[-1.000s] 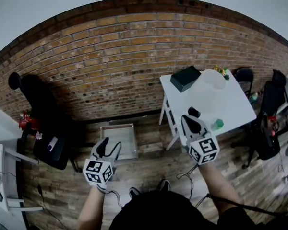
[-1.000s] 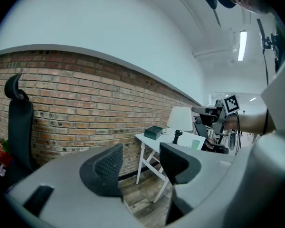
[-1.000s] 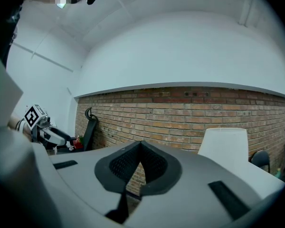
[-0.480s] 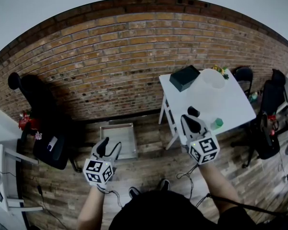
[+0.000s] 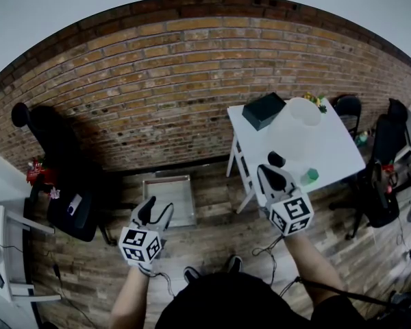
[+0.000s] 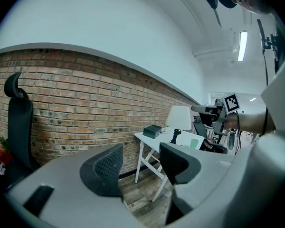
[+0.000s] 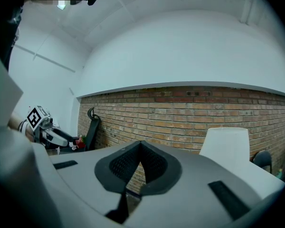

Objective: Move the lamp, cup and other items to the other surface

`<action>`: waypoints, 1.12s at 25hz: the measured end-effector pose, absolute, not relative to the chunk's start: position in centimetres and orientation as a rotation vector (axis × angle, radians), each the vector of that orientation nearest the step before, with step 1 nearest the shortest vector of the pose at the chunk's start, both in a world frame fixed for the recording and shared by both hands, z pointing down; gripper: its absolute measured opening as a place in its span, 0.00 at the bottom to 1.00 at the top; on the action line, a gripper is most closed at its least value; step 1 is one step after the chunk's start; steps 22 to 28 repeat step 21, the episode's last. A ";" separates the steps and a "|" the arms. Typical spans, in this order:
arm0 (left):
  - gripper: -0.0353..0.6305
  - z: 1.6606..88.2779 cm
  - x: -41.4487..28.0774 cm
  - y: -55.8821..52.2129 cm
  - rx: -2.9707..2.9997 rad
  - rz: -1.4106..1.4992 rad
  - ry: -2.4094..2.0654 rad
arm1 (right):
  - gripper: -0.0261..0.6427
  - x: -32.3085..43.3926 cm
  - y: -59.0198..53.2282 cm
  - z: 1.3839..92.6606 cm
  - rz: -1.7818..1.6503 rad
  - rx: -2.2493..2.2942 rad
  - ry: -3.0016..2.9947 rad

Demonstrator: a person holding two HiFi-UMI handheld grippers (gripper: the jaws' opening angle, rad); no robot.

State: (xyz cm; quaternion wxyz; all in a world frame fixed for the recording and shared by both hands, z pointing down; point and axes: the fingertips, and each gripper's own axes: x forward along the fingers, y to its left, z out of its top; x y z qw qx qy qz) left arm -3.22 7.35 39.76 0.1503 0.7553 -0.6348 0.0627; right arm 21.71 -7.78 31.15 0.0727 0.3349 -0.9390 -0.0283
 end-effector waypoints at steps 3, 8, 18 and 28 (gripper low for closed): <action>0.41 39.9 -3.2 7.3 2.167 0.180 -1.824 | 0.04 21.7 -7.9 31.2 -0.084 1.005 -2.822; 0.41 40.0 -3.3 7.2 2.163 0.179 -1.823 | 0.04 21.7 -8.0 31.3 -0.084 1.007 -2.824; 0.41 40.3 -3.2 6.9 2.158 0.182 -1.821 | 0.04 22.0 -8.3 31.6 -0.075 1.010 -2.817; 0.41 40.3 -3.0 6.8 2.160 0.182 -1.818 | 0.04 22.1 -8.4 31.6 -0.077 1.010 -2.816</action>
